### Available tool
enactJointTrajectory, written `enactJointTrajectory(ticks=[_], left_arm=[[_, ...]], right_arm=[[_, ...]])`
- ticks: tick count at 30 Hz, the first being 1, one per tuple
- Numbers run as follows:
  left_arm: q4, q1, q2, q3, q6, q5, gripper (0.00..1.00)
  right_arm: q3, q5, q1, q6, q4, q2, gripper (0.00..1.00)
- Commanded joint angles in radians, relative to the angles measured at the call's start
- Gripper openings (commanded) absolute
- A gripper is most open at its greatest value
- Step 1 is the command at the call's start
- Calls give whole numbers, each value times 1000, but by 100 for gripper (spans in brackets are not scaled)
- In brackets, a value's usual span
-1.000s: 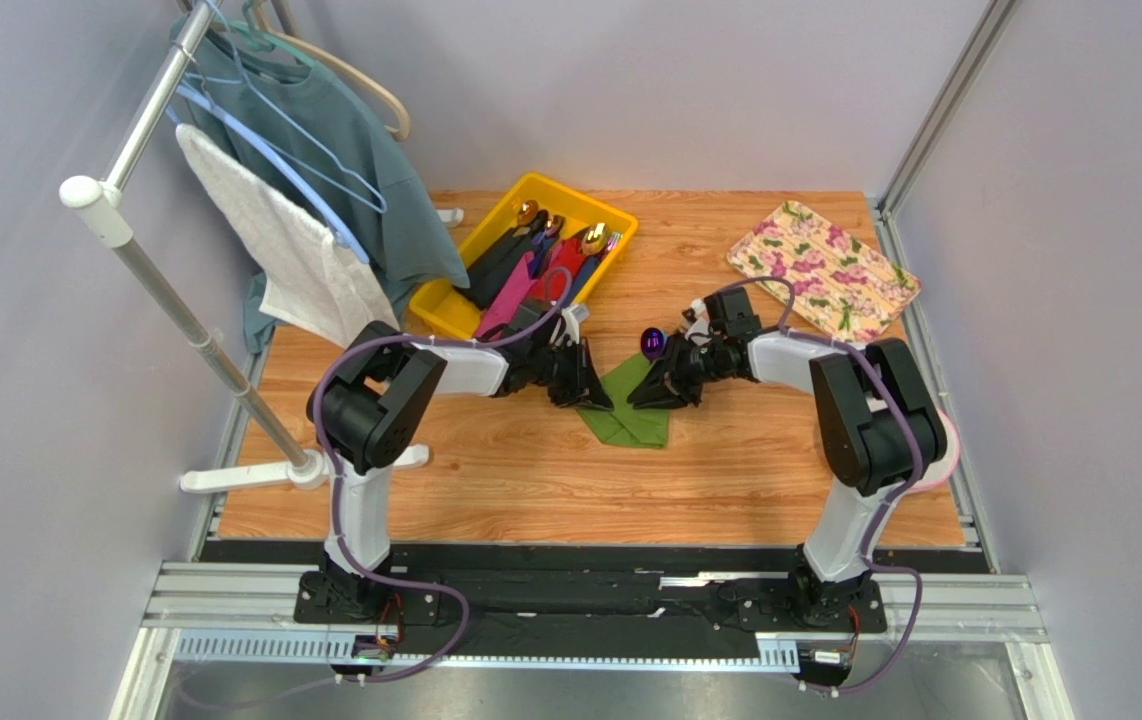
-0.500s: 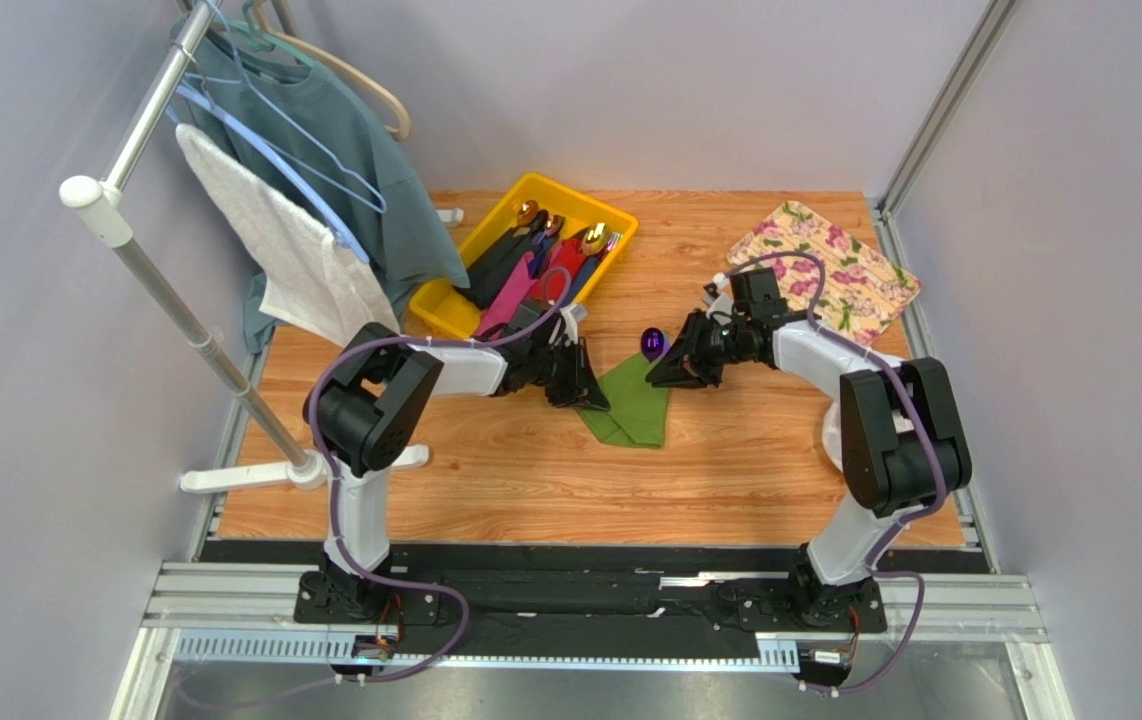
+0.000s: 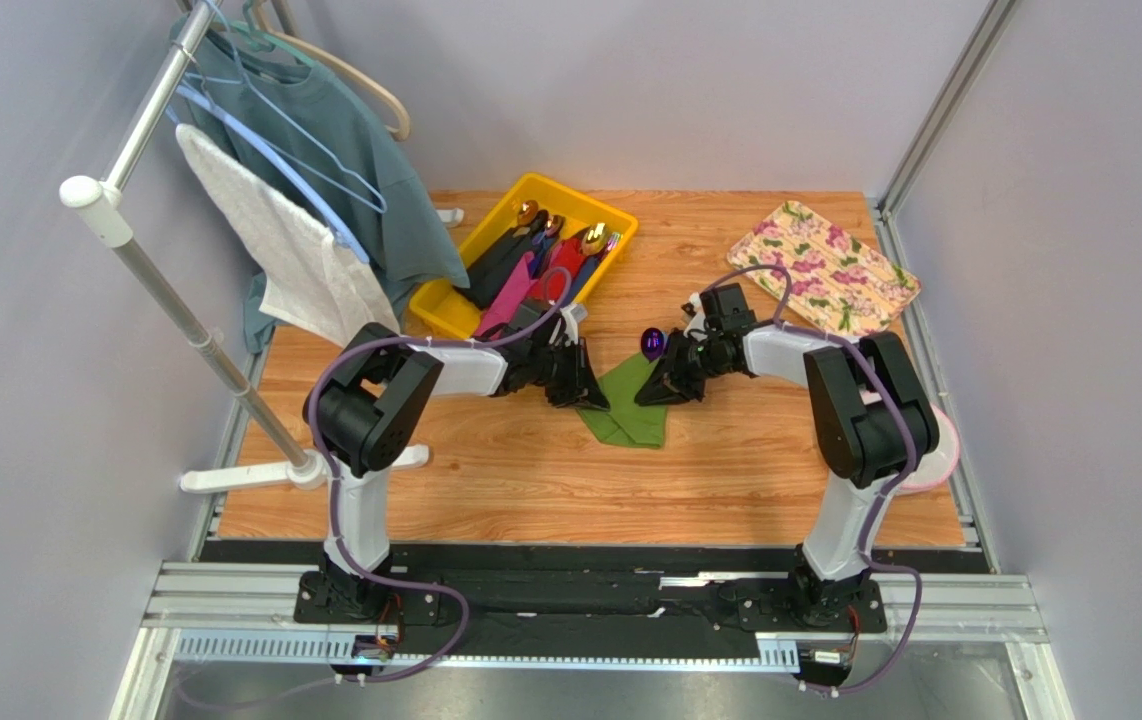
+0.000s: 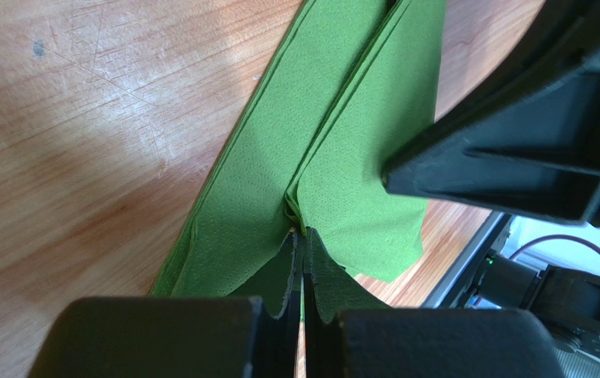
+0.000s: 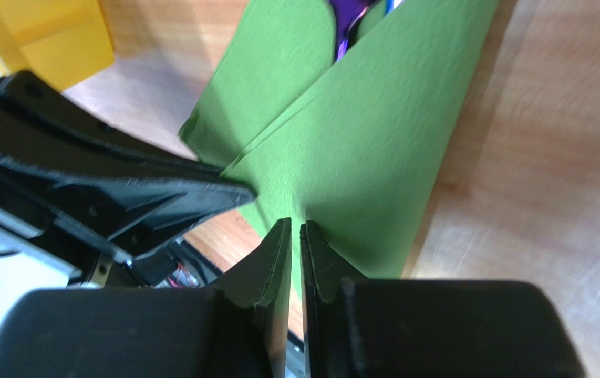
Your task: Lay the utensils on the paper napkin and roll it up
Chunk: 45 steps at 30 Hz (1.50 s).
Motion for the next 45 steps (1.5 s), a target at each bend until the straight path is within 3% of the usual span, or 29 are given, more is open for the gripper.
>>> enactJointTrajectory(ticks=[1, 9, 11, 12, 15, 19, 22, 32, 36, 41, 45], left_arm=[[-45, -2, -23, 8, 32, -34, 0], [-26, -2, -36, -1, 26, -27, 0], [-4, 3, -49, -7, 20, 5, 8], [39, 3, -60, -13, 17, 19, 19], [63, 4, -117, -20, 32, 56, 31], [31, 4, -169, -3, 58, 101, 35], [42, -9, -165, 5, 48, 128, 35], [165, -77, -28, 26, -51, 139, 13], [188, -83, 21, 40, -54, 131, 11], [133, -83, 82, 57, -40, 110, 9], [15, -83, 122, 89, 15, 50, 6]], right_arm=[[31, 36, 3, -3, 90, 37, 11], [-1, 93, 6, -6, 69, 75, 8], [-9, 106, 7, -18, 57, 84, 7], [-11, 113, 7, -22, 53, 89, 7], [-17, 126, 6, -42, 32, 100, 6], [-20, 151, 7, -75, 6, 103, 5], [-29, 168, 6, -85, -6, 94, 5], [-23, 145, 7, -72, -2, 92, 4], [-18, 139, 6, -68, -8, 89, 4], [-9, 120, 7, -72, -6, 81, 4], [45, 96, 1, -87, -28, 49, 12]])
